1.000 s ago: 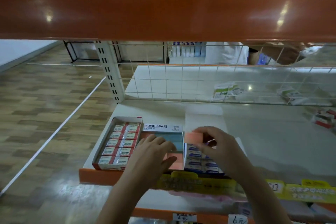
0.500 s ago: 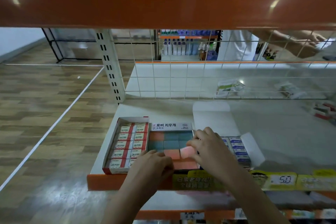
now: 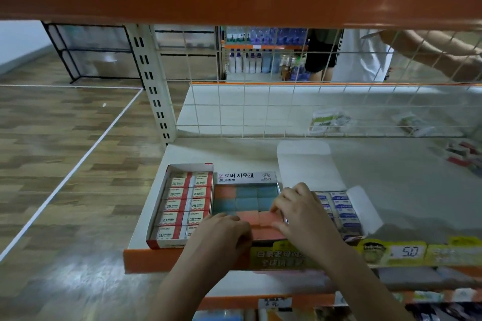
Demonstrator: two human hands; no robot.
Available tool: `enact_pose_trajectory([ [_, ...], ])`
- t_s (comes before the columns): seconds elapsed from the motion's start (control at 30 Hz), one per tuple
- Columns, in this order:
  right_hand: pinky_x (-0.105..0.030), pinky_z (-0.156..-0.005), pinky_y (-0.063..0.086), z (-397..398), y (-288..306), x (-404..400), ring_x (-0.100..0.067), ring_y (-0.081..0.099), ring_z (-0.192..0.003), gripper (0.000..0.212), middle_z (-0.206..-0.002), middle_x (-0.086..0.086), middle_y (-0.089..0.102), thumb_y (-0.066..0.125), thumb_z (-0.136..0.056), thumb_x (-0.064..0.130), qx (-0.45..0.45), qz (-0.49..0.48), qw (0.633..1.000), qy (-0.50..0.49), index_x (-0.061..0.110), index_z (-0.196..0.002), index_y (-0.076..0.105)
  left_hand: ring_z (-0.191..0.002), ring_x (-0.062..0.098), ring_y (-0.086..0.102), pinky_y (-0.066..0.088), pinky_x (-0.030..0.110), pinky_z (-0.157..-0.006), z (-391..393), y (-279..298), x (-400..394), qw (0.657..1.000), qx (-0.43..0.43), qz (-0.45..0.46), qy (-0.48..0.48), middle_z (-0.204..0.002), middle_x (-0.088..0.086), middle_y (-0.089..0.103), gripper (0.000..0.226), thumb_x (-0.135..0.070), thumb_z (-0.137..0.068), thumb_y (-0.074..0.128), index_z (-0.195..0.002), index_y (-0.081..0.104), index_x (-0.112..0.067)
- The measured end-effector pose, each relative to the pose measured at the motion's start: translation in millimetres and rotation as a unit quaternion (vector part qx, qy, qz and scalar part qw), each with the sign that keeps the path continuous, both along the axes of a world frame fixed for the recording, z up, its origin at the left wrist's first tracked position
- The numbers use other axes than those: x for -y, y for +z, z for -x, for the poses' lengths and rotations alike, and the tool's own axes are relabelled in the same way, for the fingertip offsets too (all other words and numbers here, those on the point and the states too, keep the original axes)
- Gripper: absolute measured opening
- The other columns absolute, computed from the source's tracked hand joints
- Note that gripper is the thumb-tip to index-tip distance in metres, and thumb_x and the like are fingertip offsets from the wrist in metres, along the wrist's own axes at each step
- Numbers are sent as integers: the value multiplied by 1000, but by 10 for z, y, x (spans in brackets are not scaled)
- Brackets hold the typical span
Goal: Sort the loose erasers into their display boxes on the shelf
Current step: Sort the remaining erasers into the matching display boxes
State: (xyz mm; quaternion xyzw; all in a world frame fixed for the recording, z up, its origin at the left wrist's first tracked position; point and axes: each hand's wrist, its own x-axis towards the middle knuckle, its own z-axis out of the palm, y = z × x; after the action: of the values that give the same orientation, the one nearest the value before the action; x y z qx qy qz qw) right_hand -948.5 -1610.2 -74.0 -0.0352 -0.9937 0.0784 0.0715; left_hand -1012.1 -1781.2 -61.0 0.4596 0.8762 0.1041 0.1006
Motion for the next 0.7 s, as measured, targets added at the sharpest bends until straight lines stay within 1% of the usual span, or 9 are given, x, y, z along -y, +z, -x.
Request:
enact_pose_trajectory([
  [0.1, -26, -97, 29, 8, 15, -33, -12, 35, -110, 31, -115, 10, 52, 50, -91, 44, 7, 5, 1000, 7, 26, -115, 57, -103, 8, 54, 43, 21, -91, 61, 81, -78, 999, 15, 31, -22, -114, -8, 60, 27, -39, -97, 43, -116, 58, -27],
  [0.17, -26, -95, 29, 36, 64, -56, -11, 36, -110, 34, -116, 9, 53, 48, -91, 46, 14, 28, 999, 11, 25, -116, 58, -97, 5, 55, 46, 19, -86, 127, 177, -155, 999, 22, 28, -28, -111, -10, 61, 26, -42, -95, 43, -114, 57, -29],
  [0.23, -27, -92, 31, 51, 155, -116, -12, 40, -109, 33, -116, 6, 54, 50, -91, 43, 6, 56, 998, 17, 22, -116, 58, -94, 5, 56, 48, 22, -84, 216, 295, -291, 1000, -2, 14, -26, -107, -11, 62, 26, -44, -94, 45, -112, 58, -31],
  [0.33, -26, -91, 32, 15, 313, -318, -15, 43, -108, 30, -116, 1, 56, 53, -92, 35, -27, 86, 996, 5, 18, -116, 59, -94, 11, 57, 48, 30, -83, 320, 468, -592, 999, -45, -21, -13, -104, -9, 64, 25, -43, -93, 47, -109, 60, -30],
  [0.47, -31, -98, 38, -215, 459, -877, -19, 46, -114, 30, -121, -3, 55, 55, -92, 30, -67, 80, 992, -76, 18, -119, 59, -98, 11, 57, 46, 30, -84, 266, 573, -1252, 993, -67, -82, -45, -106, -11, 64, 28, -43, -92, 50, -115, 58, -30],
  [0.57, -27, -97, 35, -489, 509, -1352, -19, 45, -116, 32, -124, -3, 53, 54, -92, 29, -47, 62, 985, -151, 19, -122, 57, -98, 13, 59, 48, 31, -85, 95, 606, -1821, 987, -30, -138, -77, -109, -7, 64, 33, -41, -89, 56, -119, 58, -26],
  [0.7, -24, -94, 31, -968, 488, -2025, -22, 46, -116, 33, -123, -6, 54, 57, -90, 27, -25, 57, 971, -229, 16, -121, 58, -105, 19, 57, 48, 34, -88, -248, 618, -2669, 977, -12, -165, -134, -115, 0, 63, 38, -38, -88, 58, -123, 56, -22],
])
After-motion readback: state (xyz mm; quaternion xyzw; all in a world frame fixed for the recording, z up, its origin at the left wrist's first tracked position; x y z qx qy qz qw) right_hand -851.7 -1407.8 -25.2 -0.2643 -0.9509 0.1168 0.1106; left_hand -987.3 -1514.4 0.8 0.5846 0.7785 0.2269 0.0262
